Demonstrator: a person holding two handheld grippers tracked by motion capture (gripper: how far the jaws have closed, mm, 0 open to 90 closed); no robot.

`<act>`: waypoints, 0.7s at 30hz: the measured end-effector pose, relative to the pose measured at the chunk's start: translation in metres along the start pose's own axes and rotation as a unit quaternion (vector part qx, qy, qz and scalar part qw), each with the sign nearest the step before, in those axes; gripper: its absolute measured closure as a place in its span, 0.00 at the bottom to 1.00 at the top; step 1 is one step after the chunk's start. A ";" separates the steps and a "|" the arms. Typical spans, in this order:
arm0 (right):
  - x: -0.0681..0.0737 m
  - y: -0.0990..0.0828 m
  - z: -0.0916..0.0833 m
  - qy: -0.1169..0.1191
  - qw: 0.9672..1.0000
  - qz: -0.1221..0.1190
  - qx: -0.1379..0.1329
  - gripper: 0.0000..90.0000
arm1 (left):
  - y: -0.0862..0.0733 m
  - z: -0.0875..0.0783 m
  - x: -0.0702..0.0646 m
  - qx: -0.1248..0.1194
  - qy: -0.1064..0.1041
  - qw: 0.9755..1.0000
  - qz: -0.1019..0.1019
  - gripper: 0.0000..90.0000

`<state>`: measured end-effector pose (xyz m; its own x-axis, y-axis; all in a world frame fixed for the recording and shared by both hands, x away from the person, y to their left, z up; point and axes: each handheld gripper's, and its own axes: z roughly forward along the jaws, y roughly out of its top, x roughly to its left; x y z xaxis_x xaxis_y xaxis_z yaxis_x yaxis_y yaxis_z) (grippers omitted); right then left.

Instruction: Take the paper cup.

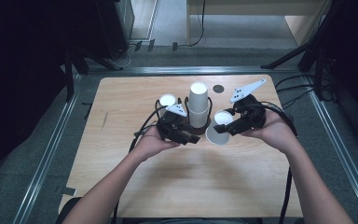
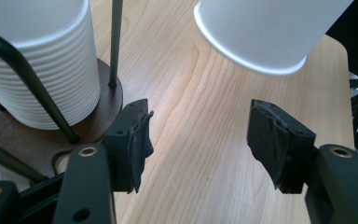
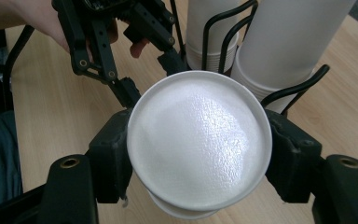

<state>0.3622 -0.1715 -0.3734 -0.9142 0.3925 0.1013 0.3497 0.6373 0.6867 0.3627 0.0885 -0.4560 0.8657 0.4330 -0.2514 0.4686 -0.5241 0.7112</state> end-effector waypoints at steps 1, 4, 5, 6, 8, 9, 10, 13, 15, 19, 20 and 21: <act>0.000 0.000 0.000 0.000 1.000 0.000 0.000 0.37 | -0.002 -0.001 -0.001 -0.003 0.001 1.000 0.002 0.43; 0.003 -0.007 0.009 0.009 1.000 -0.001 0.000 0.37 | -0.006 -0.005 -0.004 0.000 -0.001 1.000 0.013 0.43; 0.004 -0.010 0.012 0.011 1.000 -0.002 0.000 0.37 | -0.008 -0.006 -0.006 0.002 0.000 1.000 0.017 0.42; 0.005 -0.012 0.016 0.014 1.000 -0.003 0.000 0.37 | -0.010 -0.007 -0.007 0.004 -0.002 1.000 0.020 0.42; 0.007 -0.015 0.022 0.016 1.000 -0.006 0.002 0.37 | -0.013 -0.009 -0.008 0.009 -0.002 1.000 0.024 0.41; 0.009 -0.017 0.028 0.018 1.000 -0.009 0.003 0.37 | -0.017 -0.011 -0.009 0.014 -0.003 1.000 0.026 0.40; 0.009 -0.017 0.028 0.018 1.000 -0.009 0.003 0.37 | -0.017 -0.011 -0.009 0.014 -0.003 1.000 0.026 0.40; 0.012 -0.021 0.036 0.023 0.999 -0.023 0.001 0.37 | -0.024 -0.016 -0.008 0.013 -0.008 1.000 0.024 0.39; 0.013 -0.025 0.041 0.029 0.999 -0.026 -0.002 0.37 | -0.029 -0.019 -0.007 0.010 -0.009 1.000 0.022 0.38; 0.016 -0.031 0.051 0.036 0.999 -0.024 0.000 0.37 | -0.036 -0.024 -0.005 0.008 -0.011 1.000 0.011 0.35; 0.016 -0.032 0.053 0.038 0.999 -0.025 -0.001 0.37 | -0.038 -0.025 -0.005 0.006 -0.011 1.000 0.008 0.33; 0.016 -0.033 0.055 0.041 0.999 -0.023 0.000 0.37 | -0.039 -0.026 -0.005 0.006 -0.013 1.000 0.006 0.32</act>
<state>0.3472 -0.1491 -0.4340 -0.9426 0.3083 0.1285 0.3079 0.6531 0.6918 0.3355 0.1262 -0.4657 0.8752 0.4075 -0.2609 0.4608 -0.5377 0.7060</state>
